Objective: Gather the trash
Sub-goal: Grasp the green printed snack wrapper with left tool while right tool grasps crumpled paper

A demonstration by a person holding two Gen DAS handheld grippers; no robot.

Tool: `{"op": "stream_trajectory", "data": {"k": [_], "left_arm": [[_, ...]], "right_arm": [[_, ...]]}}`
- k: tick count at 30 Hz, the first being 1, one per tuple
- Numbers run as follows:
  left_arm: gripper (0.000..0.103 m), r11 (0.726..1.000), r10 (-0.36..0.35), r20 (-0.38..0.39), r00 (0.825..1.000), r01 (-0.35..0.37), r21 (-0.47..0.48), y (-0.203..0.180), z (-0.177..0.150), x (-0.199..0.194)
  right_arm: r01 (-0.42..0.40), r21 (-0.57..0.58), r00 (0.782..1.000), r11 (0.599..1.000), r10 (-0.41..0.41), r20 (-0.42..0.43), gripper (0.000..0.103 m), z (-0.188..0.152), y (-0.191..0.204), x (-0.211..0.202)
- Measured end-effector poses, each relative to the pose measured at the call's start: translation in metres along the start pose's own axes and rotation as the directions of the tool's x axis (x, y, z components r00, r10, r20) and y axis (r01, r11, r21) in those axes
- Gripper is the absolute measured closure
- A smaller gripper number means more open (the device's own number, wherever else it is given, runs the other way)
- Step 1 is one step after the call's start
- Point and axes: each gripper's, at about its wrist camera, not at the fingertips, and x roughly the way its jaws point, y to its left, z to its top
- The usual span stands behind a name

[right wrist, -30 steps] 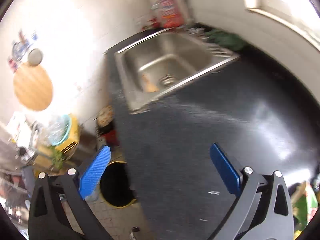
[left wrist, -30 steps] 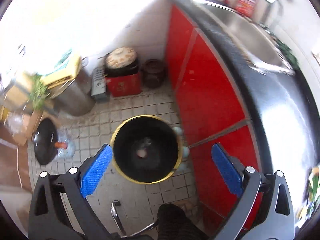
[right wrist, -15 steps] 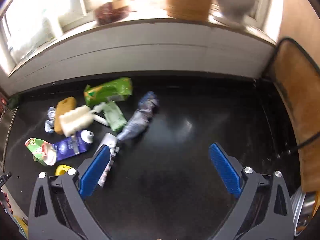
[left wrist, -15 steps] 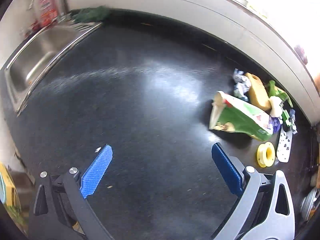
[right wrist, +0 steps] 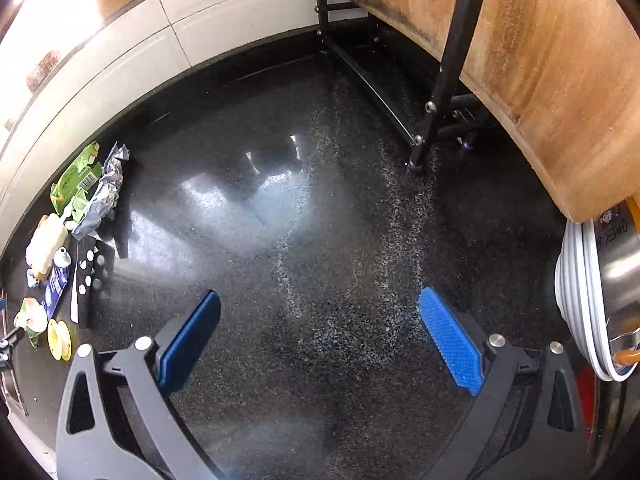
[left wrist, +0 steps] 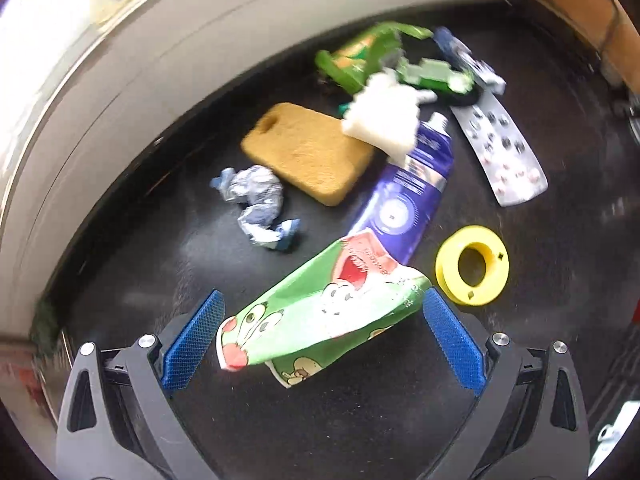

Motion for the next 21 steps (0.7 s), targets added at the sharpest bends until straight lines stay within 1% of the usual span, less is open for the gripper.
{"op": "stream_trajectory", "data": {"k": [2, 4, 5, 6, 7, 12, 14, 17, 19, 21], "left_arm": [[0.006, 0.994, -0.013, -0.038, 0.999, 0.017, 0.106, -0.007, 0.006, 0.015], [0.006, 0.992, -0.023, -0.081, 0.996, 0.033, 0.124, -0.006, 0.010, 0.028], [0.008, 0.993, -0.037, -0.100, 0.994, 0.048, 0.109, -0.002, 0.012, 0.034], [0.017, 0.994, -0.057, -0.114, 0.992, 0.068, 0.088, 0.002, 0.013, 0.039], [0.020, 0.995, -0.063, -0.115, 0.991, 0.071, 0.070, 0.006, 0.013, 0.042], [0.022, 0.997, -0.074, -0.086, 0.994, 0.075, 0.007, 0.022, 0.007, 0.044], [0.023, 0.997, -0.074, -0.074, 0.994, 0.073, -0.016, 0.029, 0.001, 0.043], [0.024, 0.992, -0.095, -0.059, 0.994, 0.090, -0.092, 0.046, -0.011, 0.039], [0.035, 0.985, -0.104, -0.056, 0.993, 0.095, -0.142, 0.054, -0.019, 0.037], [0.038, 0.977, -0.100, -0.044, 0.994, 0.089, -0.192, 0.063, -0.031, 0.033]], "right_arm": [[-0.019, 0.005, 1.000, 1.000, 0.019, -0.008, 0.007, 0.000, 0.007, 0.005], [-0.033, 0.002, 0.999, 0.999, 0.033, -0.020, 0.007, 0.000, 0.013, 0.009], [-0.041, 0.003, 0.999, 0.999, 0.041, -0.027, 0.007, 0.001, 0.016, 0.011], [-0.051, 0.008, 0.998, 0.999, 0.051, -0.035, 0.007, 0.002, 0.021, 0.014], [-0.060, 0.015, 0.997, 0.998, 0.060, -0.043, 0.007, 0.004, 0.025, 0.016], [-0.106, 0.072, 0.993, 0.992, 0.109, -0.052, 0.007, 0.030, 0.056, 0.030], [-0.141, 0.075, 0.988, 0.987, 0.145, -0.056, 0.007, 0.045, 0.080, 0.037], [-0.170, 0.046, 0.982, 0.984, 0.173, -0.076, 0.007, 0.068, 0.123, 0.052], [-0.176, 0.035, 0.981, 0.984, 0.178, -0.080, 0.007, 0.084, 0.151, 0.063], [-0.176, 0.019, 0.980, 0.984, 0.177, -0.091, 0.007, 0.100, 0.178, 0.074]]}}
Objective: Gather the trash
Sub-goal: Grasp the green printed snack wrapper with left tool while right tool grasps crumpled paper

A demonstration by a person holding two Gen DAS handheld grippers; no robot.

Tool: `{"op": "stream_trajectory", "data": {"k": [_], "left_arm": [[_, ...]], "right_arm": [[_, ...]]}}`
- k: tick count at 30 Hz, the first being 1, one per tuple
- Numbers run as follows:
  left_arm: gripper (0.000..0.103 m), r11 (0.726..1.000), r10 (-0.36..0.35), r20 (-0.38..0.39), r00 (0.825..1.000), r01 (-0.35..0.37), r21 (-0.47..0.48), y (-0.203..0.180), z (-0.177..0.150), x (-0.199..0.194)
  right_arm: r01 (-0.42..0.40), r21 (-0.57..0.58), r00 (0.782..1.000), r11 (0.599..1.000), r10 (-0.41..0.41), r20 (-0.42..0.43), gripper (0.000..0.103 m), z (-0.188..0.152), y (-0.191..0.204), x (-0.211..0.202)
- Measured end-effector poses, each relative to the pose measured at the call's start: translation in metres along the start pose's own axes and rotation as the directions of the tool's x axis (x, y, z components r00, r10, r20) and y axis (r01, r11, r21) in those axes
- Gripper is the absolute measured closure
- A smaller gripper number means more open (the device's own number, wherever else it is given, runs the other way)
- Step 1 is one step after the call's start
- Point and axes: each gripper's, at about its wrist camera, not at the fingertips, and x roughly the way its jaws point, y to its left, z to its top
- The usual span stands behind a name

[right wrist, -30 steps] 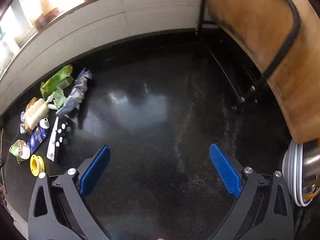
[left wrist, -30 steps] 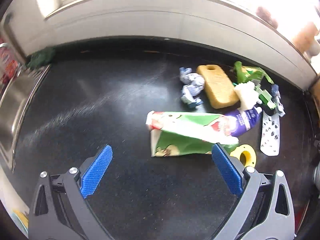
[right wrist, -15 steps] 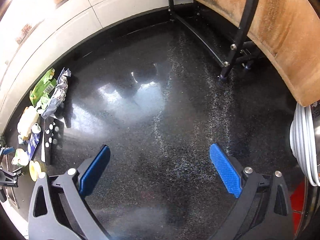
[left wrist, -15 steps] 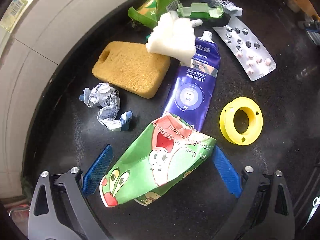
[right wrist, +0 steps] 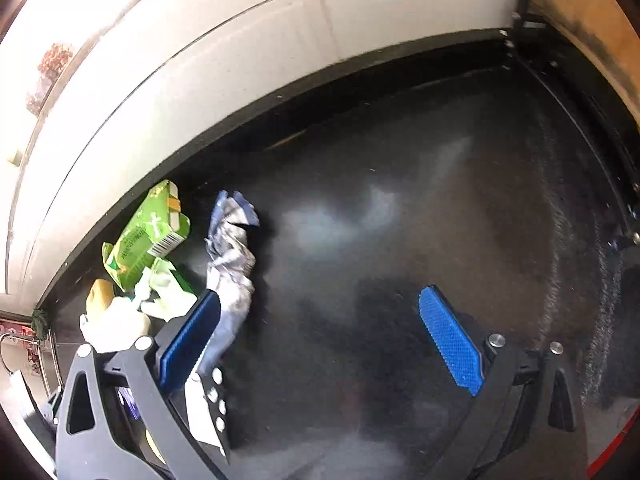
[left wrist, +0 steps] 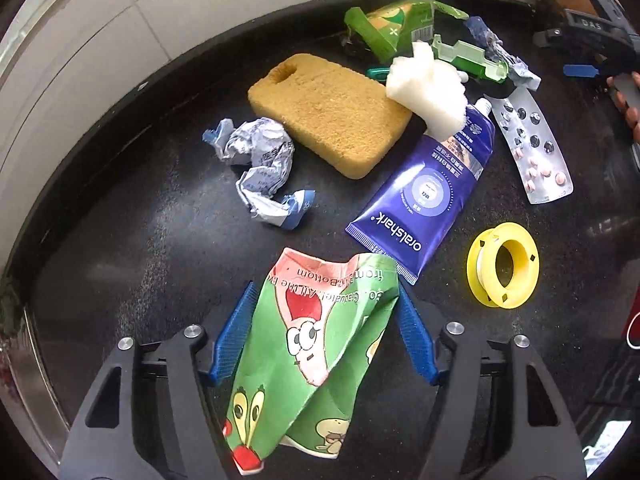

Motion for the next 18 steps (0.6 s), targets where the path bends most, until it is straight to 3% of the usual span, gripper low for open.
{"op": "stream_trajectory", "data": {"k": [4, 6, 8, 9, 10, 14, 18], "left_arm": [[0.041, 0.995, 0.009, 0.008, 1.000, -0.008, -0.101, 0.021, -0.023, -0.009], [0.041, 0.986, 0.014, 0.016, 1.000, -0.011, -0.168, 0.035, -0.040, -0.015], [0.041, 0.970, 0.010, 0.028, 1.000, -0.003, -0.244, 0.044, -0.054, -0.022], [0.041, 0.960, 0.007, 0.033, 0.999, 0.002, -0.279, 0.050, -0.062, -0.025], [0.041, 0.952, 0.006, 0.038, 0.999, 0.006, -0.305, 0.058, -0.070, -0.030], [0.042, 0.934, 0.018, 0.060, 0.998, 0.005, -0.358, 0.073, -0.093, -0.046], [0.042, 0.918, 0.048, 0.084, 0.995, -0.011, -0.395, 0.063, -0.085, -0.069]], "right_arm": [[0.060, -0.080, 0.997, 0.995, -0.063, -0.038, 0.007, 0.020, 0.043, 0.035], [0.092, -0.129, 0.992, 0.987, -0.103, -0.079, 0.019, 0.022, 0.055, 0.054], [0.191, -0.229, 0.980, 0.954, -0.199, -0.012, 0.042, 0.021, 0.070, 0.057], [0.177, -0.245, 0.984, 0.953, -0.181, 0.009, 0.048, 0.021, 0.072, 0.056], [0.175, -0.247, 0.984, 0.953, -0.176, 0.017, 0.073, 0.022, 0.072, 0.054], [0.139, -0.207, 0.990, 0.968, -0.142, -0.002, 0.076, 0.032, 0.057, 0.050], [0.108, -0.182, 0.994, 0.977, -0.102, 0.041, 0.077, 0.040, 0.036, 0.023]]}}
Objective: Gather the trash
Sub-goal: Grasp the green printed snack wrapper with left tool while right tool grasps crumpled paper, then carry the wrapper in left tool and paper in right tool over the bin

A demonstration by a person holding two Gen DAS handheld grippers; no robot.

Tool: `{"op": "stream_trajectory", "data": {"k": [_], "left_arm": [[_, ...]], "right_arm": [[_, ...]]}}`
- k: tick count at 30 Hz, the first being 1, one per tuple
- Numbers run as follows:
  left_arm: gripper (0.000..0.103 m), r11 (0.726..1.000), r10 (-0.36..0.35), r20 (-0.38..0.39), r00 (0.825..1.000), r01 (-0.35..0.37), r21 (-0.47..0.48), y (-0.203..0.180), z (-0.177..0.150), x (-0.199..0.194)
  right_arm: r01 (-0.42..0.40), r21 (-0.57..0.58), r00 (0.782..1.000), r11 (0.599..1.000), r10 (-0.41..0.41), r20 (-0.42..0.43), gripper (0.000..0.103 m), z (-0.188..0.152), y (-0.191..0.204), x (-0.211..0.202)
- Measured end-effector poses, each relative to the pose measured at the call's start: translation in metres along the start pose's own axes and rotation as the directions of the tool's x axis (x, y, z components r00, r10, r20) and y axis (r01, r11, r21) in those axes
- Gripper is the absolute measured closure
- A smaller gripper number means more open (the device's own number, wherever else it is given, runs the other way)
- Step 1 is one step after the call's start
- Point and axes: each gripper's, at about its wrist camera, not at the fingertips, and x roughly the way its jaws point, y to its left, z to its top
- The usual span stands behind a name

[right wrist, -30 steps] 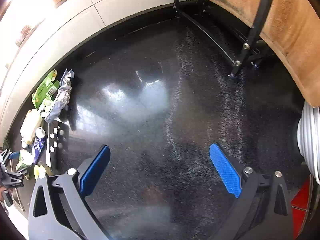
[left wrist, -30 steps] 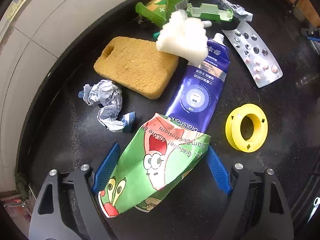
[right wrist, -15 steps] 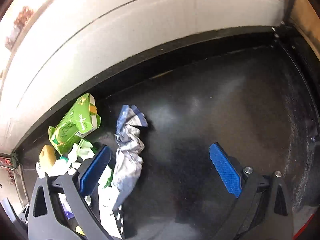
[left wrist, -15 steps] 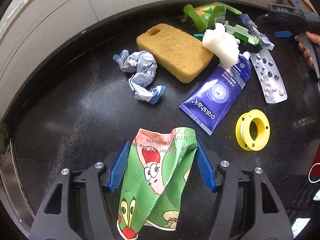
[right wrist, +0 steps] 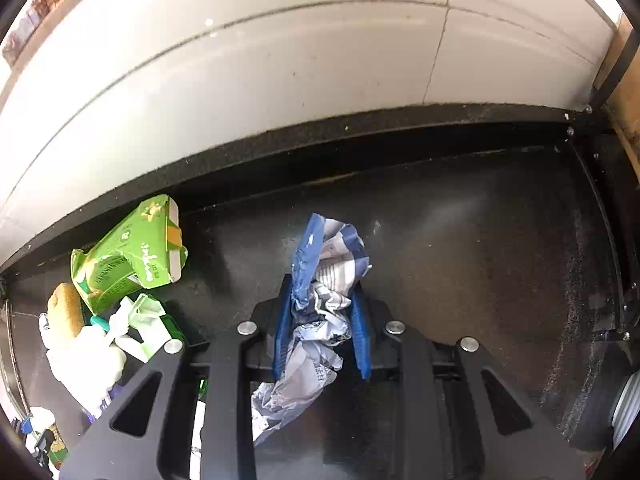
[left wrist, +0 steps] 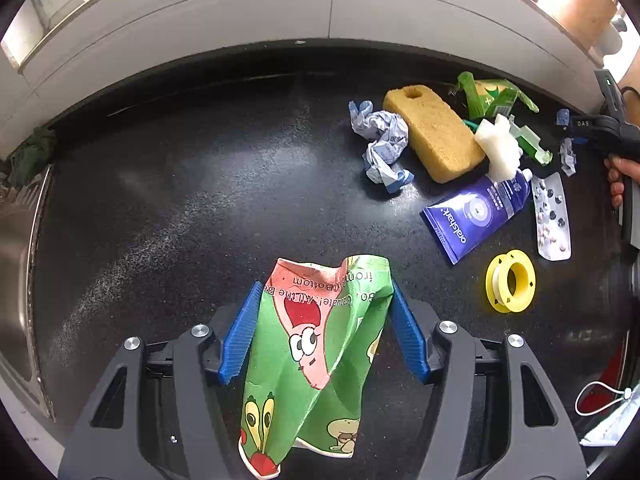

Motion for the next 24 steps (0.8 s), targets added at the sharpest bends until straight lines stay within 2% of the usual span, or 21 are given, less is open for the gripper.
{"op": "stream_trajectory", "data": {"k": [5, 8, 11, 14, 18, 22, 24], "left_arm": [[0.042, 0.996, 0.032, 0.040, 0.999, -0.029, -0.080, 0.000, 0.009, -0.018], [0.042, 0.990, 0.054, 0.068, 0.996, -0.045, -0.131, 0.005, 0.008, -0.032], [0.042, 0.979, 0.092, 0.079, 0.993, -0.076, -0.188, 0.015, -0.003, -0.041], [0.041, 0.956, 0.133, 0.080, 0.988, -0.107, -0.273, 0.040, -0.029, -0.058], [0.041, 0.899, 0.205, 0.060, 0.977, -0.164, -0.407, 0.081, -0.080, -0.082], [0.041, 0.803, 0.276, 0.019, 0.961, -0.220, -0.554, 0.125, -0.147, -0.110], [0.041, 0.742, 0.301, -0.007, 0.954, -0.239, -0.626, 0.145, -0.187, -0.124]], "right_arm": [[-0.049, -0.024, 0.996, 0.999, 0.050, 0.070, 0.077, 0.006, -0.006, -0.039], [-0.080, -0.072, 0.991, 0.994, 0.087, 0.102, 0.077, 0.008, 0.003, -0.063], [-0.104, -0.147, 0.986, 0.984, 0.121, 0.115, 0.077, 0.008, 0.036, -0.076], [-0.137, -0.222, 0.981, 0.966, 0.164, 0.108, 0.077, 0.003, 0.082, -0.083], [-0.195, -0.332, 0.970, 0.923, 0.231, 0.074, 0.077, -0.012, 0.150, -0.090], [-0.266, -0.458, 0.950, 0.848, 0.310, 0.022, 0.077, -0.046, 0.226, -0.103], [-0.313, -0.521, 0.935, 0.794, 0.354, -0.022, 0.077, -0.068, 0.264, -0.109]]}}
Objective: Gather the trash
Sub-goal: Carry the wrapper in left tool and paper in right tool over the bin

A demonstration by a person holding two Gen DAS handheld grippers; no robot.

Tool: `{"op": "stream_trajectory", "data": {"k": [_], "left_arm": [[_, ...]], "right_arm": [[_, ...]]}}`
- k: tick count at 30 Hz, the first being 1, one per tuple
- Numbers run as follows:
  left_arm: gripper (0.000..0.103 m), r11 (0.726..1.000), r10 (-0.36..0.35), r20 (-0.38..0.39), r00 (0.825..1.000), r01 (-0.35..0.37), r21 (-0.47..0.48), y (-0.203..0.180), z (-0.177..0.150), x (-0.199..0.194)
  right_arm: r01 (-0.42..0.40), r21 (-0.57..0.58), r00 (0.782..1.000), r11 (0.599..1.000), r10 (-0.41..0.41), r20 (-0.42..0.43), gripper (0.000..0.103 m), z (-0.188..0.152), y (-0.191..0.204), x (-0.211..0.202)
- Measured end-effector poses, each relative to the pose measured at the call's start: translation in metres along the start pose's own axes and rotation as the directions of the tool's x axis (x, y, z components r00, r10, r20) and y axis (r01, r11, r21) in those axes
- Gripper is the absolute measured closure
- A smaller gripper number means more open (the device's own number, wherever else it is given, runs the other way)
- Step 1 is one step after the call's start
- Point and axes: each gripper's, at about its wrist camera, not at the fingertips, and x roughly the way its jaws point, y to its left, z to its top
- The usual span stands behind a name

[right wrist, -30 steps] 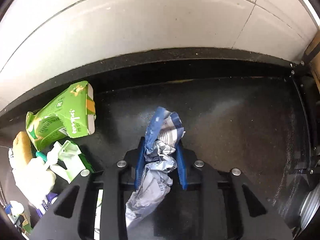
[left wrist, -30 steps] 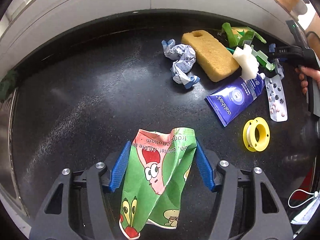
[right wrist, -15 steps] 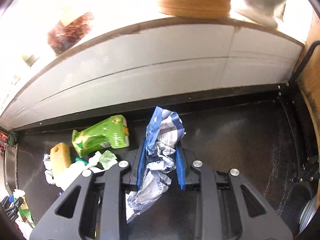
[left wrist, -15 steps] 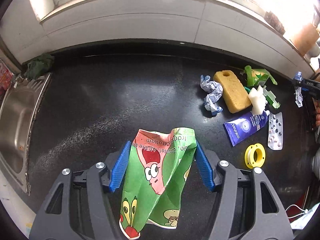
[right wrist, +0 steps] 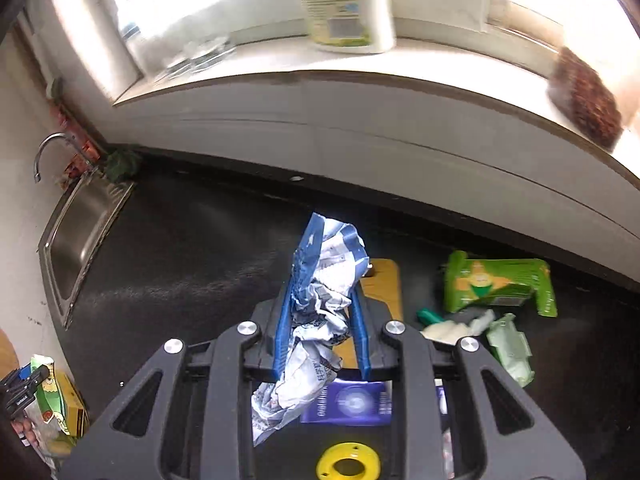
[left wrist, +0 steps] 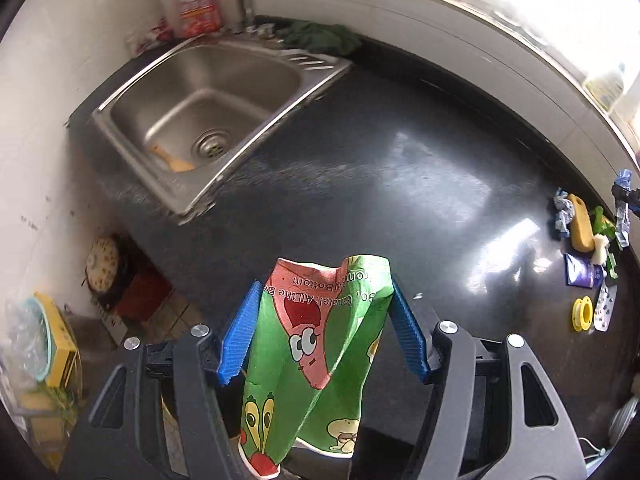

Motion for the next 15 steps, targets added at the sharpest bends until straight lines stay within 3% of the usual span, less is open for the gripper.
{"op": "stream_trajectory", "data": {"k": [3, 7, 11, 15], "left_arm": [[0.041, 0.992, 0.041, -0.011, 0.999, -0.042, -0.119, 0.051, -0.031, -0.007], [0.041, 0.965, 0.086, -0.040, 0.995, -0.093, -0.244, 0.101, -0.077, -0.013], [0.041, 0.922, 0.117, -0.071, 0.991, -0.135, -0.364, 0.146, -0.127, -0.020], [0.041, 0.862, 0.132, -0.111, 0.985, -0.170, -0.477, 0.182, -0.179, -0.025]], "right_arm": [[-0.087, -0.118, 0.996, 0.989, 0.083, -0.043, 0.077, -0.013, 0.082, 0.016], [-0.200, -0.252, 0.976, 0.947, 0.172, -0.131, 0.077, -0.045, 0.195, 0.037], [-0.283, -0.397, 0.954, 0.873, 0.211, -0.214, 0.077, -0.078, 0.293, 0.050], [-0.346, -0.496, 0.931, 0.796, 0.225, -0.288, 0.076, -0.118, 0.361, 0.055]]}}
